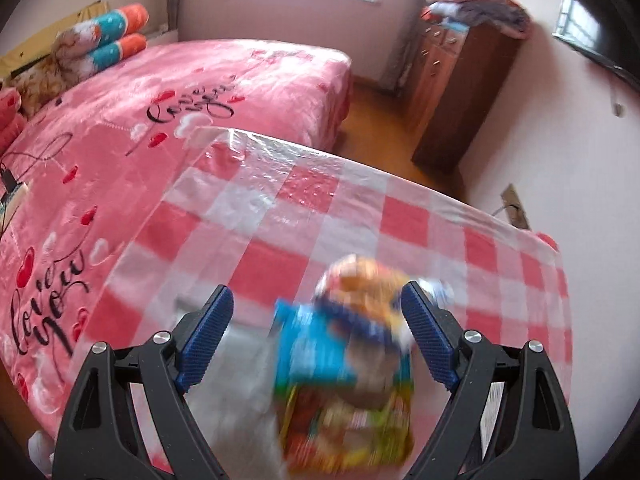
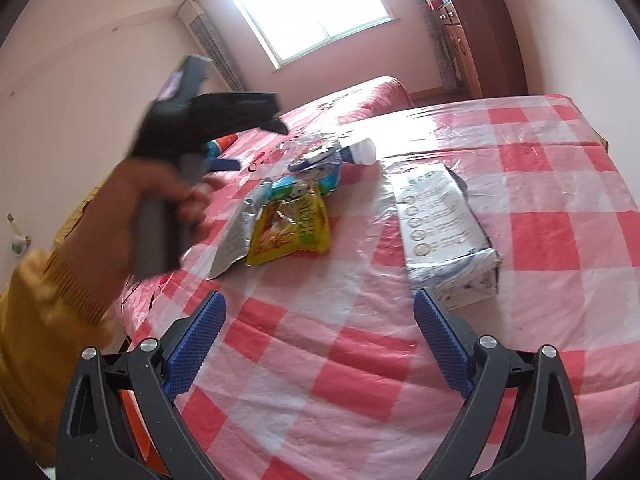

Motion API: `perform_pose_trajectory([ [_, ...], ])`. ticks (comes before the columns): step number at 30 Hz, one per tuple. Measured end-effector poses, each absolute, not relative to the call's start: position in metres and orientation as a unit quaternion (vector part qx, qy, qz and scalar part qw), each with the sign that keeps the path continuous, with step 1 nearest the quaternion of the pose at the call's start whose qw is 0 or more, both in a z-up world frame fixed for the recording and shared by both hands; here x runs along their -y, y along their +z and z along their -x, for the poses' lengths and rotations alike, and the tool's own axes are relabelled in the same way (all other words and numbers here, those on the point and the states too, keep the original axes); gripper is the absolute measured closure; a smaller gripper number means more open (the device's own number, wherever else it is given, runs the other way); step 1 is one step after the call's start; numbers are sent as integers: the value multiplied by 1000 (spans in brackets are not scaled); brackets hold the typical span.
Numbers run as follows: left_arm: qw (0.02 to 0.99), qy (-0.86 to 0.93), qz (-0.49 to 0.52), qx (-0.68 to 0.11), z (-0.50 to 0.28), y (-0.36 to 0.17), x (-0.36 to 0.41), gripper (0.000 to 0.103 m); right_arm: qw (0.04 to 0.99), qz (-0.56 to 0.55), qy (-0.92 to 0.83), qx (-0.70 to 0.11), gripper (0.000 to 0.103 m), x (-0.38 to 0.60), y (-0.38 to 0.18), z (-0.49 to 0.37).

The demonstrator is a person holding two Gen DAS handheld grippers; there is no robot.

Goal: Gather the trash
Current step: 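Move both open tools toward the remaining trash pile on the sheet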

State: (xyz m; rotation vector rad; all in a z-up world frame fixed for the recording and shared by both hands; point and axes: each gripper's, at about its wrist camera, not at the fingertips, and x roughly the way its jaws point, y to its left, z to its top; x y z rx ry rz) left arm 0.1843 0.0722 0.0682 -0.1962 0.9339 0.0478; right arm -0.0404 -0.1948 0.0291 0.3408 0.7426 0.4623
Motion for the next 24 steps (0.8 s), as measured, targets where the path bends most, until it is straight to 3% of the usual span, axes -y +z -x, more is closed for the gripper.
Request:
perform_pose_trajectory([
  [8, 846, 66, 104, -518, -251, 26, -53, 17, 889, -182, 226, -355, 9, 210, 30, 36],
  [11, 836, 73, 100, -534, -255, 13, -50, 23, 892, -182, 219, -350, 9, 216, 32, 36],
  [17, 840, 40, 80, -535, -236, 12, -33, 31, 895, -197, 198, -349, 9, 234, 31, 30],
  [24, 839, -28, 25, -543, -171, 10, 5, 32, 901, -214, 159, -341, 9, 257, 32, 27],
])
